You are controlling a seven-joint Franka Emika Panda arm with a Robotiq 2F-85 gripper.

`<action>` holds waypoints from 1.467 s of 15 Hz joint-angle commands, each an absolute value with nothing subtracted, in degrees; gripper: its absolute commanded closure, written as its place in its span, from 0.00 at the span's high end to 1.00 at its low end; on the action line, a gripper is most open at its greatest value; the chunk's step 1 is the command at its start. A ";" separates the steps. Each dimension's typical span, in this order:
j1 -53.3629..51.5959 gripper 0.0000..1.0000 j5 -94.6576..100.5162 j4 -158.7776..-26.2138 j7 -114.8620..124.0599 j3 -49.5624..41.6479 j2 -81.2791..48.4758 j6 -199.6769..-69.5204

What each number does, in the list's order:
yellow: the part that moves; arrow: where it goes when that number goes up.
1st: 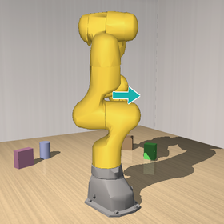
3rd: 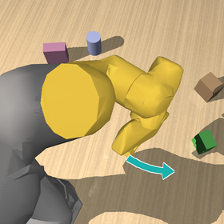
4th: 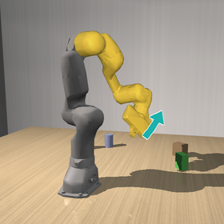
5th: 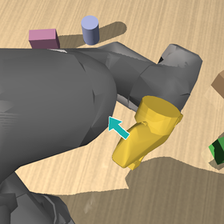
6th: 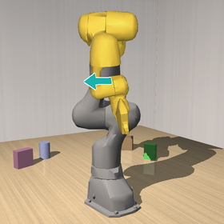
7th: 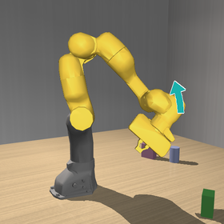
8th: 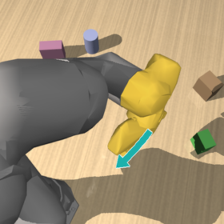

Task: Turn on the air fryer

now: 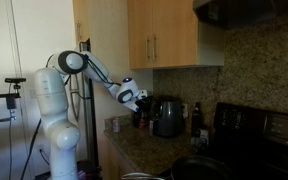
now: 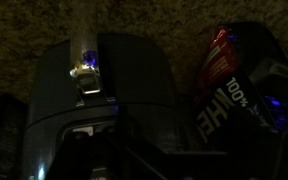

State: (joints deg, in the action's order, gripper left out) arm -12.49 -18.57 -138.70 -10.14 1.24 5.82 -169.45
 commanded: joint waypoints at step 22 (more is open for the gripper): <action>-7.92 1.00 -6.01 -139.51 6.35 5.52 7.97 -170.78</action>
State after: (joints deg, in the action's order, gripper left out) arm -8.50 -5.90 -139.56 6.38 4.92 7.84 -170.99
